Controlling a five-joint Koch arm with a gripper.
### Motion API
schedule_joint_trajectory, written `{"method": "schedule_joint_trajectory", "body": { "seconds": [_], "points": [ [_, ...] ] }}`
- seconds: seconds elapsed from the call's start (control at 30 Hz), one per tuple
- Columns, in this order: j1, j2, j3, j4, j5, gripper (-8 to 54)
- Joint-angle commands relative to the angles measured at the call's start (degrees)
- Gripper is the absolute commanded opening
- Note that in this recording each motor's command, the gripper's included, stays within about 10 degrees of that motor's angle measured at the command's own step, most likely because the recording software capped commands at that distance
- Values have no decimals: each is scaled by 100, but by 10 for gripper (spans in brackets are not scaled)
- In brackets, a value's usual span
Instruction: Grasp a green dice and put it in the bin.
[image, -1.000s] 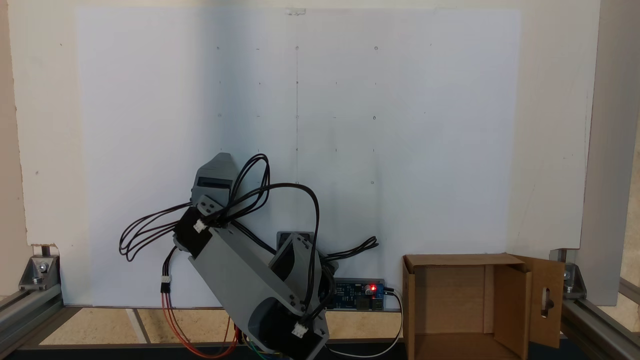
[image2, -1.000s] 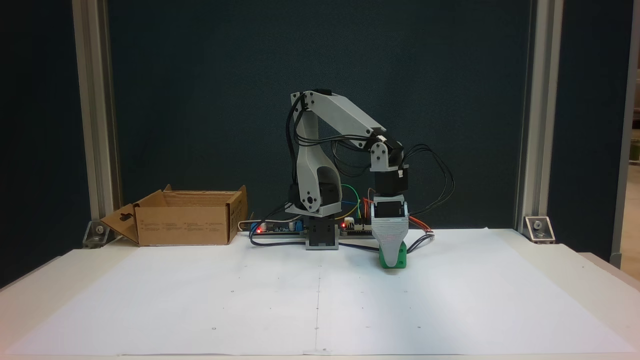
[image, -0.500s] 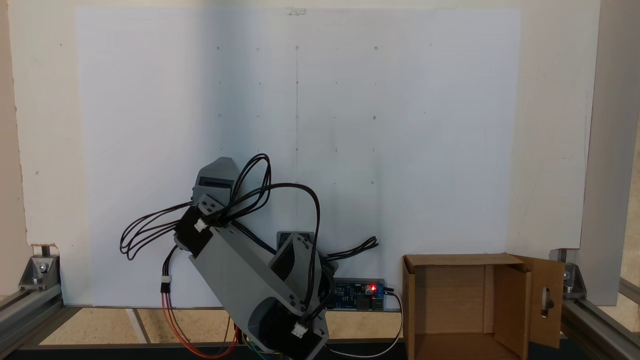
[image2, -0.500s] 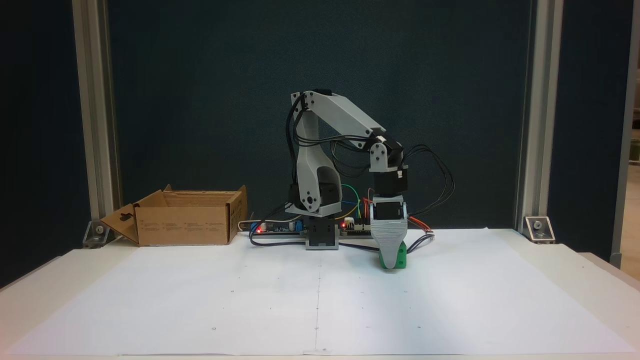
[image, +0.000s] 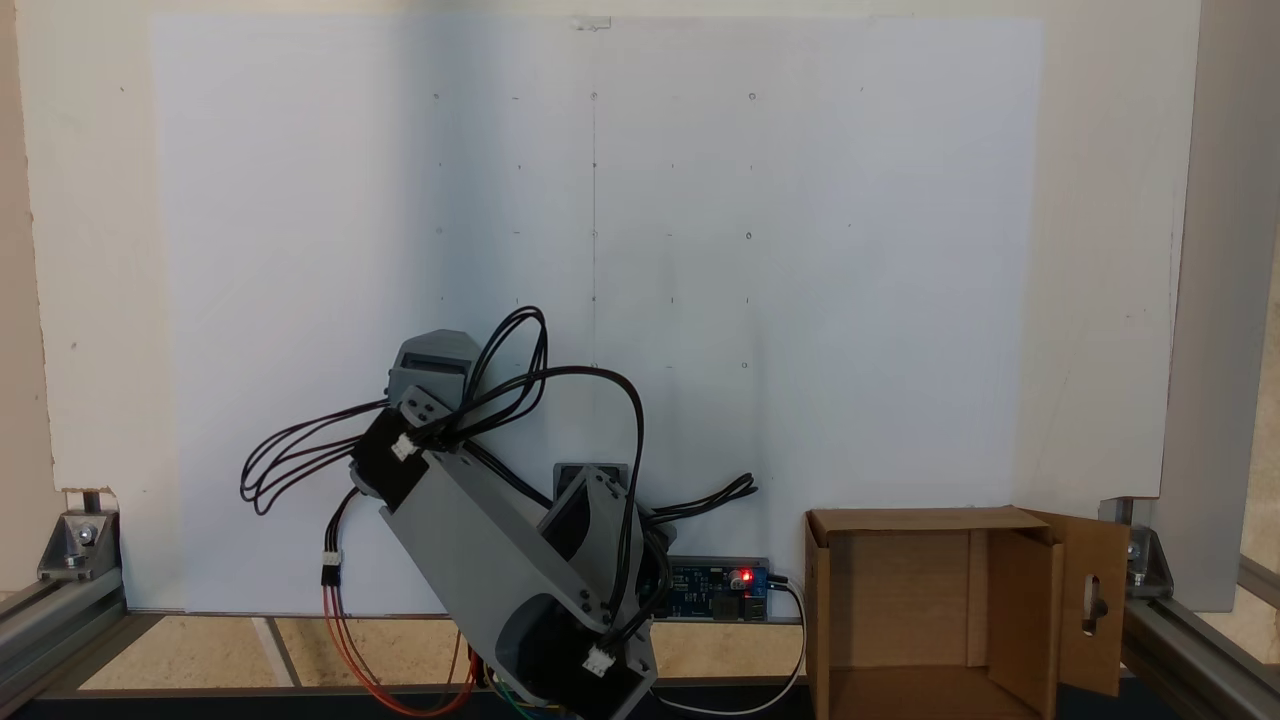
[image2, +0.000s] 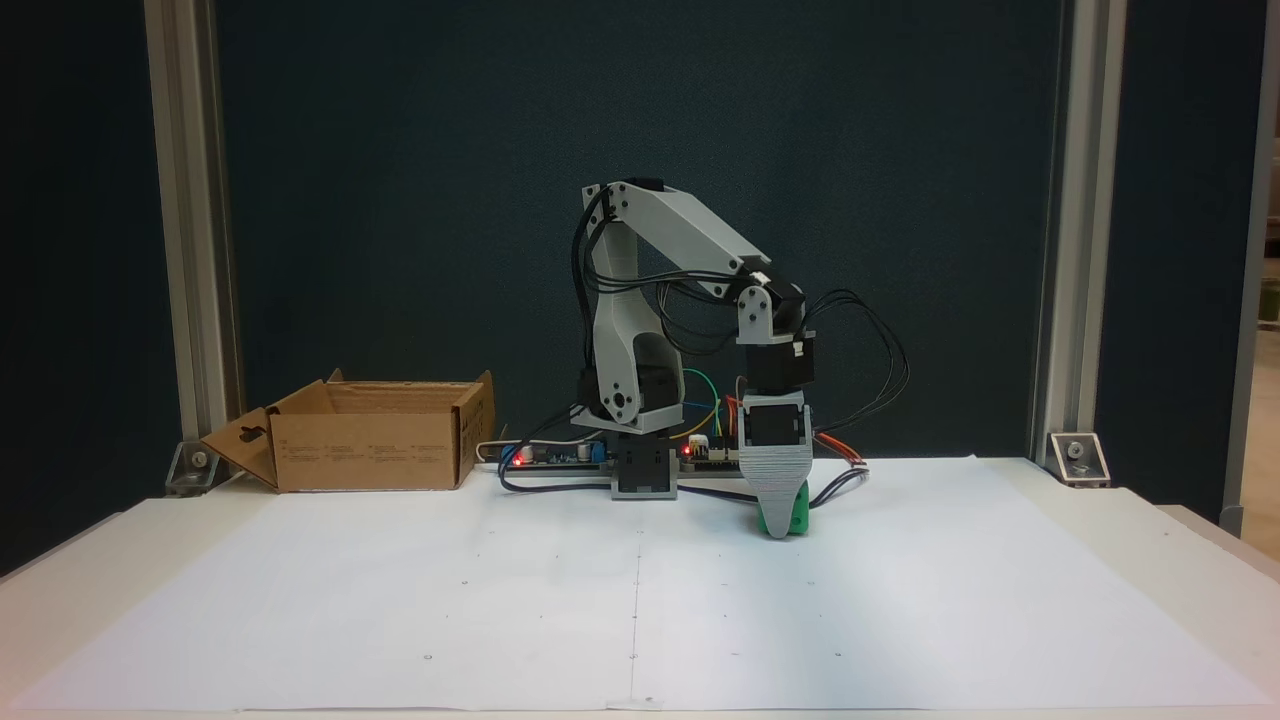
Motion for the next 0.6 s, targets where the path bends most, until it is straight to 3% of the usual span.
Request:
{"method": "schedule_joint_trajectory", "body": {
  "seconds": [0.0,0.57],
  "points": [
    [-18,18,-79,35,378,147],
    [281,149,-3138,4509,369,174]
  ]
}}
